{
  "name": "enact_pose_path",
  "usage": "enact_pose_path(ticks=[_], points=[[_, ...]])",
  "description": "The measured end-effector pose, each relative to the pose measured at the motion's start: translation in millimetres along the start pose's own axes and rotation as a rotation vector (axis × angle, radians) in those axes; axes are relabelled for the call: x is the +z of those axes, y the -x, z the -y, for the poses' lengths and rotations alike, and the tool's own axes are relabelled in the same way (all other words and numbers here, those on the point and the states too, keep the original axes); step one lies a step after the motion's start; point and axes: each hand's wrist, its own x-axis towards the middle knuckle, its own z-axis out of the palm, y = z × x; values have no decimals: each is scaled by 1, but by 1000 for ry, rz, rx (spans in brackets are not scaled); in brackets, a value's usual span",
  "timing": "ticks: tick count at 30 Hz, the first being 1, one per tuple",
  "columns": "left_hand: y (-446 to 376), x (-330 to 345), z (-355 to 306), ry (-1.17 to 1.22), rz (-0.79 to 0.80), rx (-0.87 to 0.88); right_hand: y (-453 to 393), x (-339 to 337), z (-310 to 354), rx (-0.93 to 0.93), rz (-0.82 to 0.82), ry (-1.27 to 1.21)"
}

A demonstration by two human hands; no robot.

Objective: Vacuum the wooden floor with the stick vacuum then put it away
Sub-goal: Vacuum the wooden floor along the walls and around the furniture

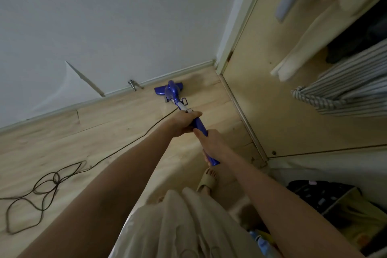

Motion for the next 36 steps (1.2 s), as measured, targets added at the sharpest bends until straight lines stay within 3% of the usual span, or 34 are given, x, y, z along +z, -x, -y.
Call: enact_pose_path(ticks=[12,24,36], points=[[-48,55,-51,47,-55,-6,-53,-91,-3,-7,43,90],[-47,63,-37,77,-99,-12,-55,-93,-11,-14,114,49],[-27,121,-34,53,-115,20,-11,-130,-39,36,4,133]])
